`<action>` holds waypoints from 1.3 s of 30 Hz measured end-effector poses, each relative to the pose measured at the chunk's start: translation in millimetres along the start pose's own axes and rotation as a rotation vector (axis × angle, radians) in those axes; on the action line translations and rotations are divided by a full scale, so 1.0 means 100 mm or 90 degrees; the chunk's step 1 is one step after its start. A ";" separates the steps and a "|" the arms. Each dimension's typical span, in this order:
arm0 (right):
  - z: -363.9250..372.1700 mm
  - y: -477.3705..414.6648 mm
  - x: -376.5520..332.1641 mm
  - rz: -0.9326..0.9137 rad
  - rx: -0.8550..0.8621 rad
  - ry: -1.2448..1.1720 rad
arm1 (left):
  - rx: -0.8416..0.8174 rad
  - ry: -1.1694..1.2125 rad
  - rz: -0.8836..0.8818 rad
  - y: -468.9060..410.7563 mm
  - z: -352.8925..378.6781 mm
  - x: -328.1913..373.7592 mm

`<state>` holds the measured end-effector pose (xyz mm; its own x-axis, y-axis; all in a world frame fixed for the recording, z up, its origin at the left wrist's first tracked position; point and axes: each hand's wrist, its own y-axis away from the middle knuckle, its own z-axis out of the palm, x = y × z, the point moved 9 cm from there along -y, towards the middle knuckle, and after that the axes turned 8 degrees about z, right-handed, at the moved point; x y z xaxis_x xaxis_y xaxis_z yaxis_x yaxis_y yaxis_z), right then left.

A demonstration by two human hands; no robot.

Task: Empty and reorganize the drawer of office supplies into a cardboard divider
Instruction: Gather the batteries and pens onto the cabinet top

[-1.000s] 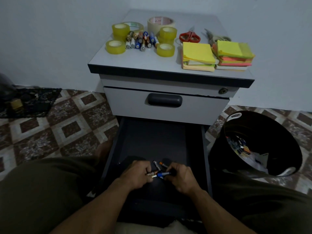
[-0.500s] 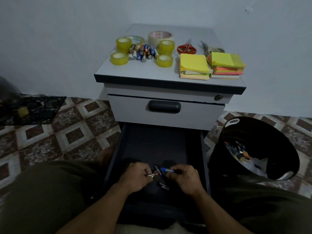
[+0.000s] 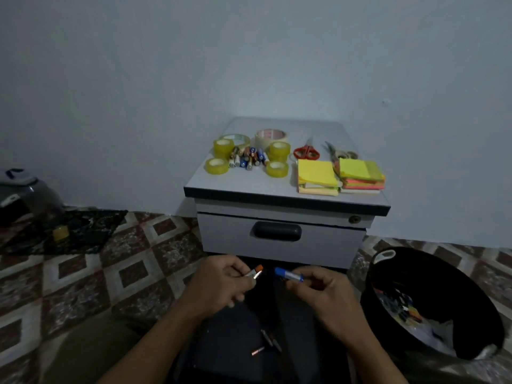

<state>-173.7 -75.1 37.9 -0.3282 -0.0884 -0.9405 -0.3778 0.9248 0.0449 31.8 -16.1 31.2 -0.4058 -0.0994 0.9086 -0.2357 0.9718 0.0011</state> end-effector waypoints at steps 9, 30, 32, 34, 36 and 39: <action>-0.38 -0.40 -1.49 -0.173 0.097 0.044 | 0.172 0.027 0.083 -0.41 -0.91 1.06; -0.04 -2.43 -1.92 -0.053 0.313 0.275 | 0.263 -0.277 -0.002 -2.42 -1.26 1.32; -0.01 -2.41 -1.91 -0.060 0.315 0.296 | 0.252 -0.279 -0.006 -2.43 -1.25 1.31; 0.01 -2.42 -1.90 -0.068 0.323 0.305 | 0.243 -0.271 0.000 -2.41 -1.25 1.32; 0.05 -2.44 -1.89 -0.082 0.321 0.313 | 0.236 -0.242 0.005 -2.40 -1.26 1.33; 0.09 -2.46 -1.85 -0.079 0.318 0.318 | 0.231 -0.203 0.001 -2.37 -1.28 1.33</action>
<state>-12.5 -283.0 198.2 -0.7105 -0.2528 -0.6568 -0.0362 0.9451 -0.3246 146.8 -232.4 205.1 -0.6437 -0.2146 0.7346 -0.5053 0.8401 -0.1974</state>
